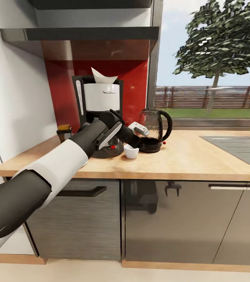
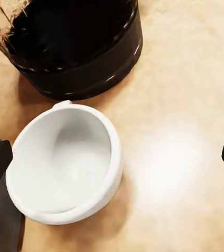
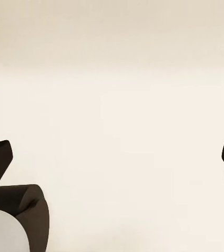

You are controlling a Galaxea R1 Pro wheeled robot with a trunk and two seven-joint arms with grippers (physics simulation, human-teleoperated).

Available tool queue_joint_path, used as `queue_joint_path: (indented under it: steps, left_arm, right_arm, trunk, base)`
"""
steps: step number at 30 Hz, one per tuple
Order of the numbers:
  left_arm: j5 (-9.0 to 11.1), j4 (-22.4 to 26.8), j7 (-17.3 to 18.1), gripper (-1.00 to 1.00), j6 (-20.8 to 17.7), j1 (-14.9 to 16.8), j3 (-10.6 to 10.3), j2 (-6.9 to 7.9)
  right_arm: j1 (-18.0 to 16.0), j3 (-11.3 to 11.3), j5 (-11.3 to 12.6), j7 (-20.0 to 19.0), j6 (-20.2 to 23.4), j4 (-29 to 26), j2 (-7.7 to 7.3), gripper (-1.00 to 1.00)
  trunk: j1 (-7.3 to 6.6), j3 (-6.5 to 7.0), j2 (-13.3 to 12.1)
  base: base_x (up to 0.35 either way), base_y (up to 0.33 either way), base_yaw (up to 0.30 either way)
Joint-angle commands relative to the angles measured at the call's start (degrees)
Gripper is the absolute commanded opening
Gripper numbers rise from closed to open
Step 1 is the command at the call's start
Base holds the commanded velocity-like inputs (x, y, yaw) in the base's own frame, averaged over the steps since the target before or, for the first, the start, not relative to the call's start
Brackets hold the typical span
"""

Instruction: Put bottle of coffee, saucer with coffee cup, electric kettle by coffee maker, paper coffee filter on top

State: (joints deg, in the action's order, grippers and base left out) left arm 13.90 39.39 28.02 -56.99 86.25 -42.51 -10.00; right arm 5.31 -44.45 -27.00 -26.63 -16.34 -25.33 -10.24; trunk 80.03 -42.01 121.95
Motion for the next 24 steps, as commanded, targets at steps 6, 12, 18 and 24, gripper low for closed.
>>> queue_joint_path:
  steps: [6,12,18,24]
  left_arm:
    - [0.16,-0.01,0.02,1.0,-0.22,0.06,-0.31,0.0]
    - [0.16,-0.04,0.02,1.0,-0.22,0.06,-0.37,0.0]
    - [0.16,-0.03,0.02,1.0,-0.22,0.06,-0.37,0.0]
    - [0.16,-0.06,0.02,1.0,-0.22,0.06,-0.45,0.0]
  right_arm:
    - [-0.03,-0.46,-0.6,-0.35,-0.27,-0.07,0.04,1.0]
    - [-0.03,-0.46,-0.6,-0.35,-0.27,-0.07,0.04,1.0]
    - [-0.03,-0.46,-0.6,-0.35,-0.27,-0.07,0.04,1.0]
    - [-0.03,-0.46,-0.6,-0.35,-0.27,-0.07,0.04,1.0]
  trunk:
    - [0.0,-0.05,0.02]
    - [0.0,-0.05,0.02]
    - [0.0,-0.05,0.02]
    - [0.0,-0.05,0.02]
  base:
    - [0.0,0.0,0.0]
    - [0.0,0.0,0.0]
    - [0.0,0.0,0.0]
    - [0.0,0.0,0.0]
